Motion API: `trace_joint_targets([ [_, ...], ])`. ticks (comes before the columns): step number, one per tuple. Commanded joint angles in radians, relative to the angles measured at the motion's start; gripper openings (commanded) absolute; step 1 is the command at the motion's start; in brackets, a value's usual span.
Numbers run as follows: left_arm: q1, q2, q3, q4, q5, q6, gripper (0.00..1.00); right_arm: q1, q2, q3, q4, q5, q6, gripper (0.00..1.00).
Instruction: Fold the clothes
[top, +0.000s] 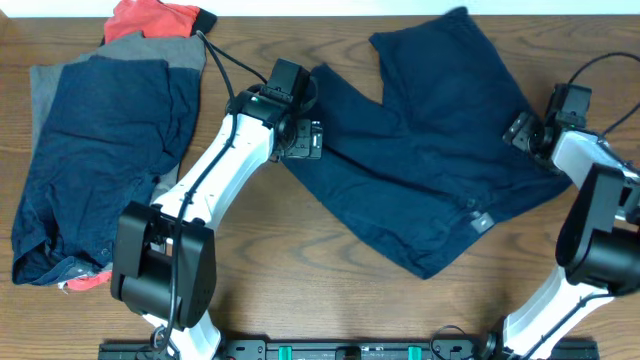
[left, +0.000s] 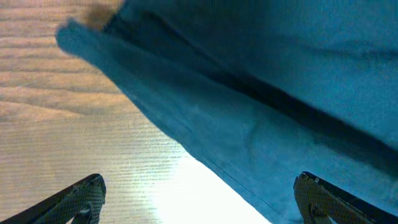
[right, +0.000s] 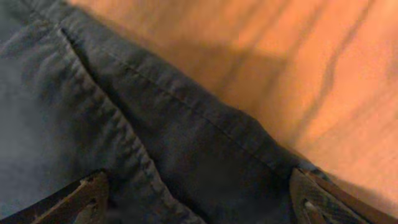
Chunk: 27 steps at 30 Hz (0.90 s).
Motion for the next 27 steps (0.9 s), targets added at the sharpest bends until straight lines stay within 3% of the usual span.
trace_joint_targets([
  [1, 0.005, 0.016, 0.002, 0.021, -0.015, 0.014, 0.98, 0.013, 0.089, 0.023, 0.036, 0.082, -0.009, 0.92],
  [8, 0.004, 0.027, 0.002, 0.085, -0.016, 0.031, 0.98, 0.004, 0.132, 0.185, -0.064, 0.103, -0.085, 0.99],
  [14, 0.025, 0.045, 0.002, 0.105, -0.016, 0.054, 0.98, 0.008, 0.132, 0.497, -0.451, 0.061, -0.173, 0.99],
  [17, 0.066, 0.083, 0.002, 0.105, -0.016, 0.000, 0.98, 0.014, 0.131, 0.664, -0.685, -0.049, -0.178, 0.99],
  [22, 0.124, 0.157, 0.002, 0.131, 0.031, -0.018, 0.98, 0.021, 0.131, 0.806, -0.895, -0.229, -0.179, 0.99],
  [27, 0.148, 0.206, 0.002, 0.140, 0.037, -0.018, 0.98, 0.048, 0.131, 0.841, -0.961, -0.299, -0.178, 0.96],
])
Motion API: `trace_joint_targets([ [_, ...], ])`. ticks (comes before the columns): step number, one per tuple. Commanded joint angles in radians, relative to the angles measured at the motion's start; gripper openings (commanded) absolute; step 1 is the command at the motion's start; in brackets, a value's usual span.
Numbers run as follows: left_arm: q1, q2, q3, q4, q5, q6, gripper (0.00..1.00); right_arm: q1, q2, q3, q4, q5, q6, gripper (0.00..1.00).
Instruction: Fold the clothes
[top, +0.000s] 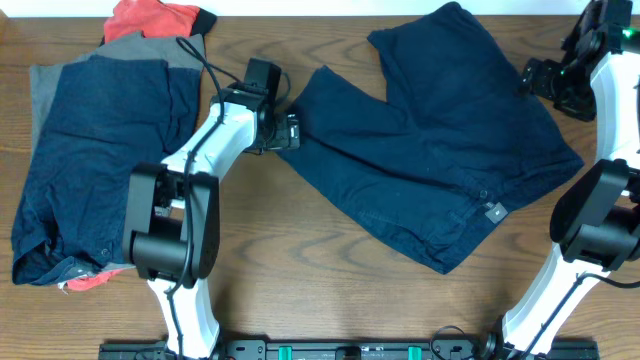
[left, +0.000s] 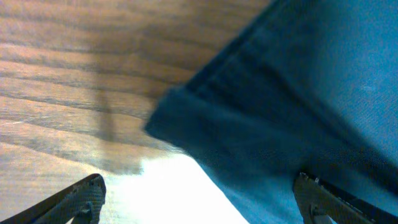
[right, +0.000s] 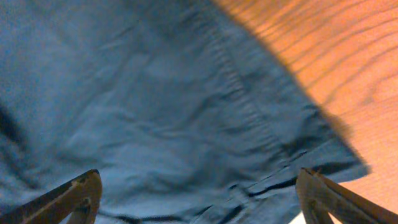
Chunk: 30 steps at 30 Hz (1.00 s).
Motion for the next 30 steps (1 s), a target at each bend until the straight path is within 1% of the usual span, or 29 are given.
trace_joint_targets([
  [1, 0.003, 0.013, 0.002, -0.003, 0.014, -0.013, 0.99, 0.035, -0.005, 0.023, -0.021, -0.094, -0.011, 0.95],
  [2, 0.003, 0.013, 0.002, -0.007, 0.014, -0.013, 0.97, 0.042, -0.005, 0.023, -0.026, -0.093, -0.011, 0.93],
  [5, 0.003, 0.013, 0.002, -0.019, 0.014, -0.013, 0.82, 0.074, -0.005, 0.023, -0.040, -0.093, -0.011, 0.89],
  [7, 0.003, 0.013, -0.002, -0.022, 0.014, -0.013, 0.70, 0.096, -0.005, 0.023, -0.044, -0.093, -0.011, 0.88],
  [8, 0.003, 0.013, -0.006, -0.020, 0.013, -0.013, 0.67, 0.107, -0.005, 0.023, -0.045, -0.093, -0.011, 0.87],
  [16, 0.003, 0.058, -0.019, 0.032, 0.014, -0.013, 0.64, 0.155, -0.005, 0.023, -0.045, -0.090, -0.011, 0.87],
  [20, 0.003, 0.099, -0.019, 0.046, 0.013, -0.013, 0.55, 0.165, -0.005, 0.023, -0.047, -0.090, -0.011, 0.87],
  [23, 0.004, 0.113, -0.019, 0.037, 0.009, -0.013, 0.33, 0.168, -0.005, 0.023, -0.047, -0.090, -0.011, 0.87],
  [25, 0.003, 0.113, -0.019, 0.025, 0.002, -0.013, 0.22, 0.172, -0.005, 0.023, -0.047, -0.090, -0.011, 0.87],
  [29, 0.003, 0.113, -0.019, -0.043, 0.002, -0.022, 0.06, 0.181, -0.005, 0.023, -0.047, -0.090, -0.011, 0.87],
  [30, 0.004, 0.113, -0.019, -0.069, 0.002, -0.032, 0.06, 0.182, -0.005, 0.023, -0.047, -0.090, -0.011, 0.87],
])
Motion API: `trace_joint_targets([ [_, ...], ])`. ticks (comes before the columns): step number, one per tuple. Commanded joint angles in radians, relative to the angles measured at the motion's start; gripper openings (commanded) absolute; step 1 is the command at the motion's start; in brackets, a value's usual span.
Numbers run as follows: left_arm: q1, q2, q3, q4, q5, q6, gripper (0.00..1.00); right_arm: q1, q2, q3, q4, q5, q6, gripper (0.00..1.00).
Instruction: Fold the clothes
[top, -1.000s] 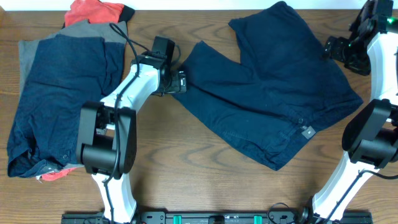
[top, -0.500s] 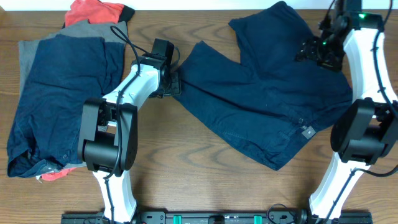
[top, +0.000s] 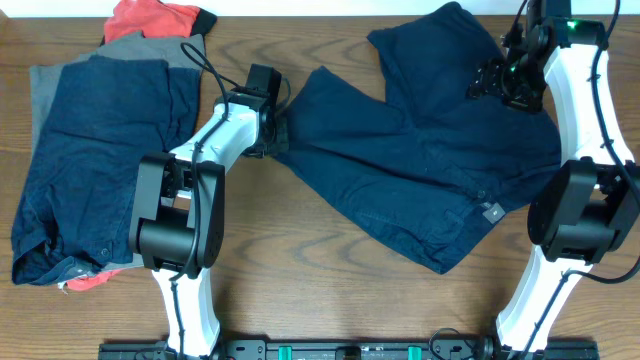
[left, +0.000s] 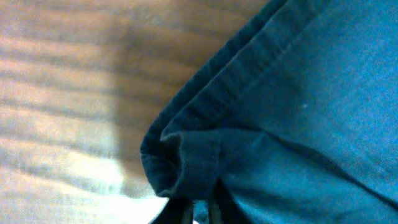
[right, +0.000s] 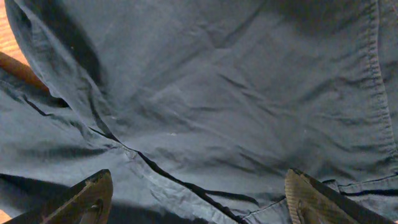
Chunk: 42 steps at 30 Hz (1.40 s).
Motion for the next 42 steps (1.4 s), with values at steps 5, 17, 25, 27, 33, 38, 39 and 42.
trace_joint_targets([
  [5, 0.006, 0.059, -0.023, -0.256, -0.005, -0.069, 0.06, 0.018, -0.005, 0.019, -0.003, -0.004, -0.008, 0.87],
  [17, 0.034, 0.059, -0.044, -0.620, -0.005, -0.076, 0.06, 0.023, -0.003, -0.007, -0.003, 0.019, 0.024, 0.86],
  [25, 0.034, -0.001, -0.044, -0.634, -0.069, -0.072, 0.73, -0.003, -0.003, -0.022, -0.066, 0.117, 0.146, 0.88],
  [27, 0.034, -0.059, -0.033, -0.632, -0.074, -0.072, 0.82, -0.019, -0.003, -0.022, -0.094, 0.117, 0.175, 0.87],
  [33, 0.033, -0.304, -0.010, -0.568, -0.091, -0.057, 0.99, -0.059, -0.003, -0.024, -0.215, 0.174, 0.253, 0.89],
  [38, 0.031, -0.492, -0.010, -0.410, -0.090, -0.036, 0.98, -0.070, -0.003, -0.089, -0.228, 0.188, 0.252, 0.91],
  [39, 0.031, -0.512, -0.010, -0.385, -0.090, -0.025, 0.98, -0.069, -0.003, -0.112, -0.220, 0.187, 0.252, 0.91],
  [42, 0.031, -0.557, -0.010, -0.307, -0.087, 0.014, 0.98, -0.066, -0.003, -0.200, -0.172, 0.178, 0.253, 0.90],
])
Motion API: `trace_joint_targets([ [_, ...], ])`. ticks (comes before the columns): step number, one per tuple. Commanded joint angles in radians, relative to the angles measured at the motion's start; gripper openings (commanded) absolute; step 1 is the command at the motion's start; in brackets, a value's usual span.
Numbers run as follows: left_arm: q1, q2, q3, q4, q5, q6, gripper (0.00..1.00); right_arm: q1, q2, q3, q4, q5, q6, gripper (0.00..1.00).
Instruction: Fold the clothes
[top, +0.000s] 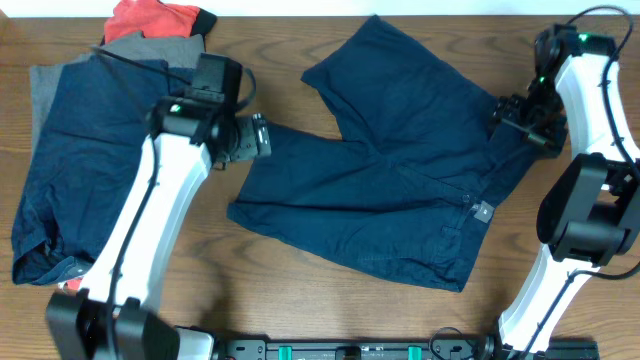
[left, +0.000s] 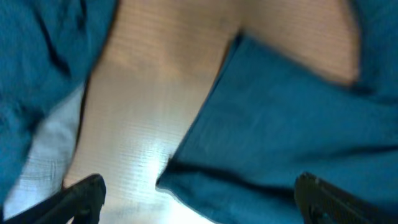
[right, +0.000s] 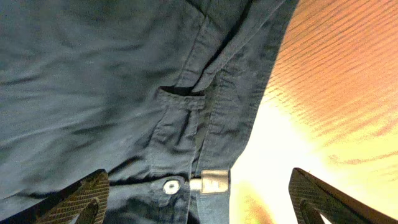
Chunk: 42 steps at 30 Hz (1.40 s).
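Note:
Navy shorts (top: 400, 170) lie spread across the middle of the wooden table, waistband at the right and legs pointing left. My left gripper (top: 255, 135) hovers open at the near leg's hem; the left wrist view shows that hem (left: 280, 124) between the spread fingertips (left: 84, 193), with nothing held. At the waistband's right end my right gripper (top: 515, 118) is open. In its wrist view, the button (right: 169, 185) and a small tag (right: 210, 182) lie between the fingers (right: 81, 199).
A pile of clothes sits at the far left: a navy garment (top: 90, 150) over a grey one (top: 45, 85), with a red one (top: 150, 18) at the back edge. Bare wood (top: 300, 300) shows in front of the shorts.
My left gripper was shut on the corner of the leg hem and is now open beside it. The shorts lie further left and flatter. My right gripper has moved from the upper leg to the waistband.
Both grippers were open at opposite edges of the shorts. The left one then stood at the leg's corner while the right was at the table's far right. Then the left was shut on the hem. Now both are open and the shorts are spread leftward.

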Motion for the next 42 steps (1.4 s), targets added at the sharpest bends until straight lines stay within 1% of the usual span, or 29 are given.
trace_joint_targets([
  [1, 0.001, -0.015, 0.011, 0.036, -0.011, 0.053, 0.98, 0.009, -0.003, -0.092, 0.043, 0.008, 0.026, 0.88],
  [5, 0.001, -0.008, 0.010, 0.055, -0.011, 0.053, 0.98, 0.018, -0.003, -0.190, 0.119, 0.008, 0.043, 0.83],
  [8, 0.001, -0.001, 0.008, 0.055, -0.011, 0.052, 0.98, 0.029, -0.003, -0.250, 0.176, 0.009, 0.043, 0.80],
  [11, 0.001, 0.008, 0.000, 0.053, -0.011, 0.052, 0.98, 0.036, -0.003, -0.314, 0.252, 0.009, 0.050, 0.71],
  [12, 0.001, 0.010, -0.004, 0.053, -0.011, 0.052, 0.98, 0.036, -0.003, -0.336, 0.279, 0.010, 0.051, 0.66],
  [15, 0.001, 0.020, -0.020, 0.054, -0.011, 0.052, 0.98, 0.033, -0.003, -0.410, 0.390, 0.011, 0.051, 0.57],
  [19, 0.001, 0.028, -0.034, 0.054, -0.011, 0.052, 0.98, 0.021, -0.003, -0.482, 0.505, 0.063, 0.051, 0.51],
  [25, 0.001, 0.031, -0.064, 0.063, -0.011, 0.051, 0.98, -0.003, 0.002, -0.521, 0.688, 0.293, 0.048, 0.49],
  [28, 0.001, 0.031, -0.077, 0.066, -0.011, 0.051, 0.98, -0.022, 0.012, -0.521, 0.814, 0.298, -0.001, 0.48],
  [31, 0.001, 0.033, -0.082, 0.066, -0.011, 0.051, 0.98, -0.038, 0.032, -0.521, 0.975, 0.274, -0.059, 0.47],
  [35, 0.001, 0.042, -0.082, 0.070, -0.011, 0.051, 0.98, -0.039, 0.090, -0.521, 1.171, 0.261, -0.094, 0.48],
  [37, 0.001, 0.048, -0.082, 0.070, -0.011, 0.051, 0.98, -0.039, 0.128, -0.520, 1.254, 0.240, -0.101, 0.52],
  [39, 0.001, 0.058, -0.082, 0.078, -0.010, 0.051, 0.98, -0.038, 0.166, -0.515, 1.302, 0.222, -0.101, 0.56],
  [42, 0.000, 0.077, -0.082, 0.112, -0.003, 0.052, 0.98, -0.039, 0.204, -0.487, 1.297, 0.180, -0.102, 0.71],
])
